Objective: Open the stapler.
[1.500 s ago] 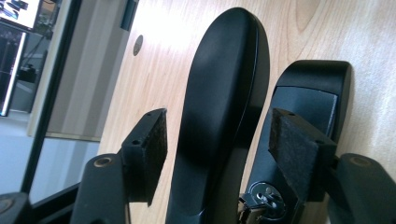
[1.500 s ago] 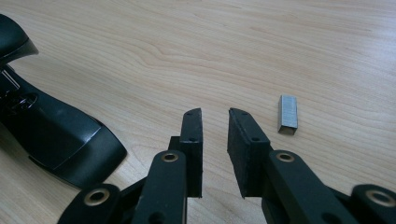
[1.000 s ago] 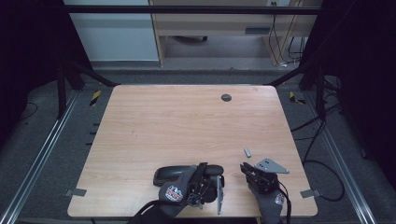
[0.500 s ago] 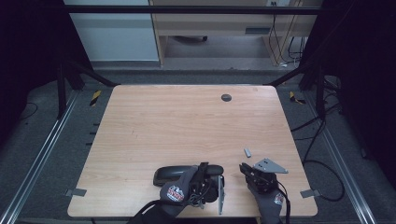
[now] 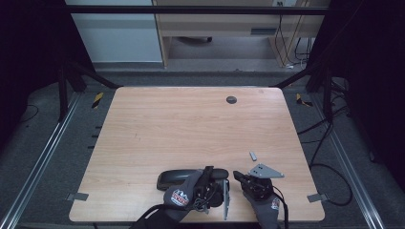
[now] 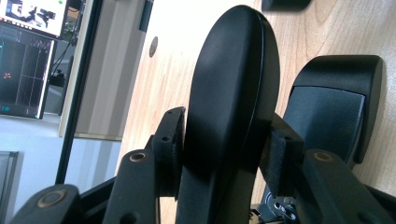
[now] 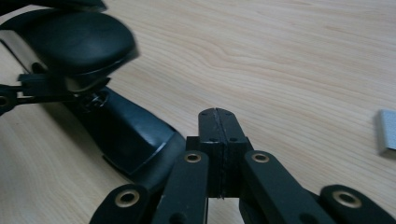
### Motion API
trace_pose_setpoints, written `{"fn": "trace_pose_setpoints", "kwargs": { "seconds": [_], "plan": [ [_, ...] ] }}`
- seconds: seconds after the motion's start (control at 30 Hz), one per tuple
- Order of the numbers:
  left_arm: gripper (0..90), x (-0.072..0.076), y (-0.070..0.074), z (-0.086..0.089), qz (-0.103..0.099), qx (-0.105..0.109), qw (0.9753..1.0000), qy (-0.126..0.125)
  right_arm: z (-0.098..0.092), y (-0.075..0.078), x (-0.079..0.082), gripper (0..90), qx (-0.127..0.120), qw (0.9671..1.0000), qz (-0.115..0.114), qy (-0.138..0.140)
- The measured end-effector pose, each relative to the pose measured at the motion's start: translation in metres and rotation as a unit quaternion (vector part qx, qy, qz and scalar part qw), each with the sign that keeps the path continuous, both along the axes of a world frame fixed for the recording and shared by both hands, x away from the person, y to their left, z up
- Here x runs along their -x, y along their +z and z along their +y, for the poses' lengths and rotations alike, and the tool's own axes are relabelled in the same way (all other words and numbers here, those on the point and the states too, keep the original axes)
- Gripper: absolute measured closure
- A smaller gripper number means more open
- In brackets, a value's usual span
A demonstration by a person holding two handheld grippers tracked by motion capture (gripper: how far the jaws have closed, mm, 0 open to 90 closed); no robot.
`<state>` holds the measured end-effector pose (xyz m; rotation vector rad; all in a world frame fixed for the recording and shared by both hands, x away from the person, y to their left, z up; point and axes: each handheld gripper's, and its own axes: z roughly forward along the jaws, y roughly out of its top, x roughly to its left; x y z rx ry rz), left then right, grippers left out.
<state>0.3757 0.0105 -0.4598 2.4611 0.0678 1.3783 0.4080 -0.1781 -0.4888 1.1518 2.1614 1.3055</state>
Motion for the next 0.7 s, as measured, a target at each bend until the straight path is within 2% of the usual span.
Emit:
{"fn": "trace_pose_setpoints", "kwargs": {
  "seconds": [0.3,0.5,0.7],
  "plan": [
    [55.1,0.0,0.0,0.0,0.0,0.001,1.0,0.0,0.015,-0.008,0.002,90.0,-0.016,0.9994,0.016,0.027],
    [55.1,-0.001,-0.001,0.0,0.012,0.005,0.9999,-0.009,0.022,-0.012,0.003,90.0,-0.01,0.9989,0.021,0.04],
    [55.1,0.0,-0.001,0.001,0.006,0.008,0.9999,-0.003,0.028,-0.015,0.003,90.0,-0.002,0.9985,0.025,0.049]
  ]
}}
